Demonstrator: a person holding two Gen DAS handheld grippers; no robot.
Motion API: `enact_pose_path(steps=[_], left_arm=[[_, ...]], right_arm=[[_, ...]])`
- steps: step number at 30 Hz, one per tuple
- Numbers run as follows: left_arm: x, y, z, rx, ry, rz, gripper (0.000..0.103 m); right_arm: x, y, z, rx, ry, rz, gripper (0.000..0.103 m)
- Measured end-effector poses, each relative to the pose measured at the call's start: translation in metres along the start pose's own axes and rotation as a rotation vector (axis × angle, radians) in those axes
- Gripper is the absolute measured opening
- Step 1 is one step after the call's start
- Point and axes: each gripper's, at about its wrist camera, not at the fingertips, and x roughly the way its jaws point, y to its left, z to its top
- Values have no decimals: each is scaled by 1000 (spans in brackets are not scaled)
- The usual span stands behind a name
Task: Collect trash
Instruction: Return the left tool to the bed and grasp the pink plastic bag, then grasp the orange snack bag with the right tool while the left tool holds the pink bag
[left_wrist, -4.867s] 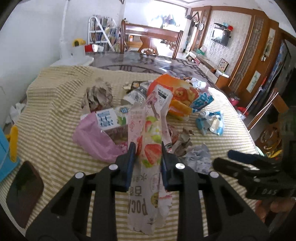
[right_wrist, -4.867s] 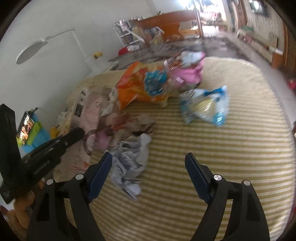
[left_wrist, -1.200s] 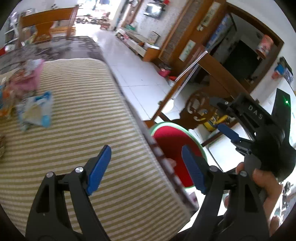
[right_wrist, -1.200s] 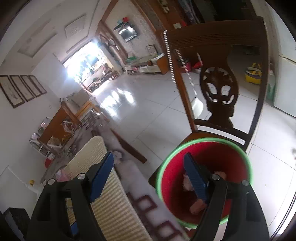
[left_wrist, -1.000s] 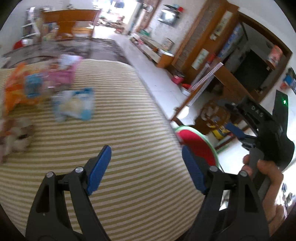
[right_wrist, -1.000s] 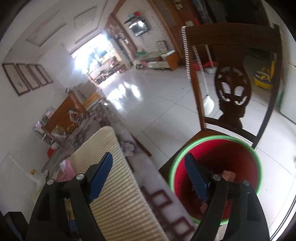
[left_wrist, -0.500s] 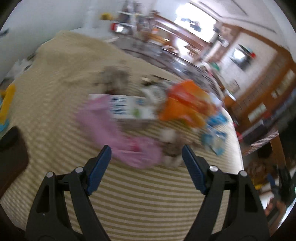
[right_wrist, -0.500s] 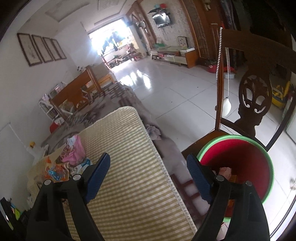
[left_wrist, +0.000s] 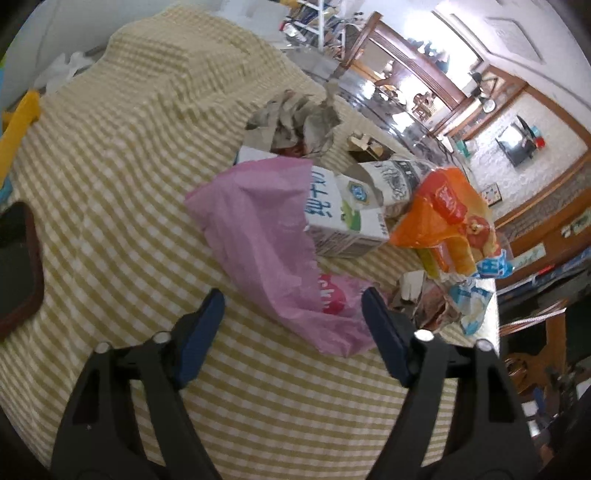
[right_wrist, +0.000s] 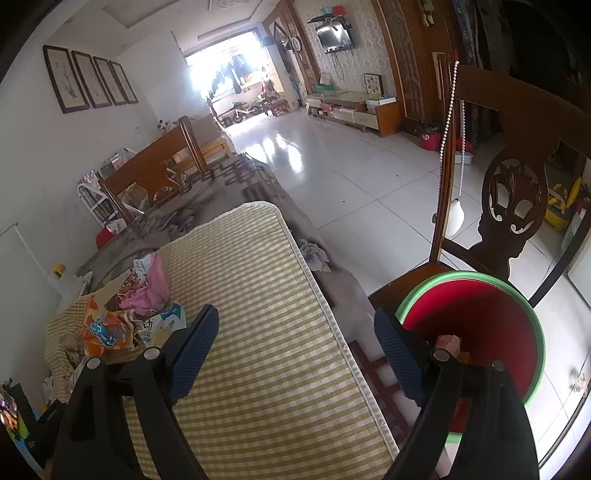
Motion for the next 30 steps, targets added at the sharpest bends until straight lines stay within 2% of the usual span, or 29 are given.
enact_pose_path(steps=[1, 2, 3, 4, 5, 9, 12, 19, 26, 28, 30], left_arm=[[2, -2, 0, 24, 2, 18, 47], [5, -1, -1, 29, 9, 26, 39], [5, 2, -2, 17, 11, 18, 38], [6, 5, -2, -2, 11, -1, 30], [5, 7, -3, -10, 9, -14, 27], [-9, -4, -8, 53, -11, -35, 25], [-23, -21, -11, 155, -26, -46, 25], [-52, -34, -12, 256, -51, -92, 25], [-70, -25, -22, 252, -46, -142, 25], [-64, -23, -24, 254, -50, -133, 25], [-53, -20, -26, 242, -19, -140, 25]], right_arm=[[0, 0, 0, 2, 0, 0, 83], [0, 0, 0, 3, 1, 2, 83], [0, 0, -1, 3, 1, 3, 83], [0, 1, -1, 5, 3, 6, 83], [0, 1, -1, 4, 5, 10, 84], [0, 5, -2, -10, 9, 15, 84], [2, 7, -3, -15, 19, 22, 84], [9, 13, -6, -35, 53, 28, 84], [20, 28, -11, -76, 100, 36, 84], [22, 37, -13, -95, 107, 53, 84], [25, 48, -15, -118, 112, 67, 84]])
